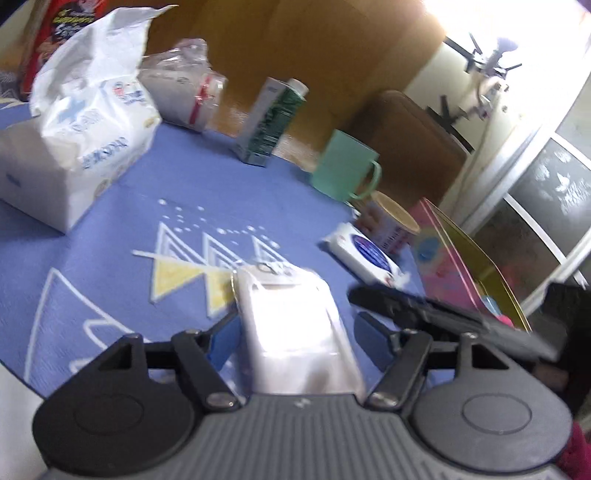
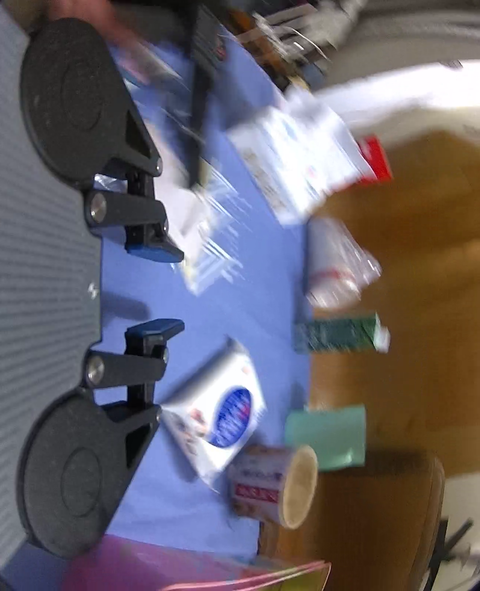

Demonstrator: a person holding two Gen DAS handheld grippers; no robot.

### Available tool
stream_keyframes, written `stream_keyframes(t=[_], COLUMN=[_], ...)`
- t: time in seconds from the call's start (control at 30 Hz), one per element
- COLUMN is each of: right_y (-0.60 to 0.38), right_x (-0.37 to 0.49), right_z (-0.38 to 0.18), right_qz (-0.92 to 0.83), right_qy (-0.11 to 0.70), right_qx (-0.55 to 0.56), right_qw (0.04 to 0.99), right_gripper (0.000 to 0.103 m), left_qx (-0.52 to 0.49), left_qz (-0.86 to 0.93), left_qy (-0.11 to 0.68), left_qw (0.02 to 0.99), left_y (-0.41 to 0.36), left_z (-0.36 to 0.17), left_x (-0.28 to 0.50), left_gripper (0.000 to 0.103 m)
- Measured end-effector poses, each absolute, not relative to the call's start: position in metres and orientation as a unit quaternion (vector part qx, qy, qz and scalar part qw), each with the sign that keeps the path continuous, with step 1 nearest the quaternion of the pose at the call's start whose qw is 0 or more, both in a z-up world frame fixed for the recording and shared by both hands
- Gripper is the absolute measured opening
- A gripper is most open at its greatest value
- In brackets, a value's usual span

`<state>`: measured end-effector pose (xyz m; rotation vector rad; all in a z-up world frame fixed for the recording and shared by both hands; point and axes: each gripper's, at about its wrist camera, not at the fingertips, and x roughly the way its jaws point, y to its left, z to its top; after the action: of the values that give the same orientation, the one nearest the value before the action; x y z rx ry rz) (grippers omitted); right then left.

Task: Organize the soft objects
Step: 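Carry the card case into the pink tin and open the left gripper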

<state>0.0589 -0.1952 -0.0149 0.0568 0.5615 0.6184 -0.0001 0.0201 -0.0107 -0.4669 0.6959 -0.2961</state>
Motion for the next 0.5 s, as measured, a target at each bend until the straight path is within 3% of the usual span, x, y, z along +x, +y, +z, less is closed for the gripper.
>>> stream_keyframes(t=[0.17,0.2,0.27,0.37,0.5], right_y=[-0.219,-0.223,-0.226,-0.214,-0.19], right_x=[0.039,0.032,0.021,0.006,0.007], right_z=[-0.01,-0.01,-0.008,-0.008,-0.018], right_qz=[0.321,0.336,0.363,0.387,0.394], right_qy=[0.245,0.238,0.23,0.209,0.219], right_qx=[0.055,0.053,0.039,-0.01,-0.086], right_qw=[0.913,0.91,0.902,0.898,0.888], right_gripper=[0.041,0.046,0.073,0.088,0.095], left_qx=[-0.265,-0.277,-0.29,-0.285,-0.27], left_qz=[-0.127,-0.126,-0.131,-0.151,-0.166], left_qy=[0.321,0.321,0.323,0.339,0.358], left_qw=[0.9,0.897,0.892,0.884,0.878], left_y=[0.041,0.045,0.047,0.038,0.017], left_z=[-0.004,-0.004,-0.006,-0.008,-0.014], left_x=[-0.005,-0.005,-0.005,-0.004,-0.002], left_gripper=[0.067,0.067,0.067,0.067,0.07])
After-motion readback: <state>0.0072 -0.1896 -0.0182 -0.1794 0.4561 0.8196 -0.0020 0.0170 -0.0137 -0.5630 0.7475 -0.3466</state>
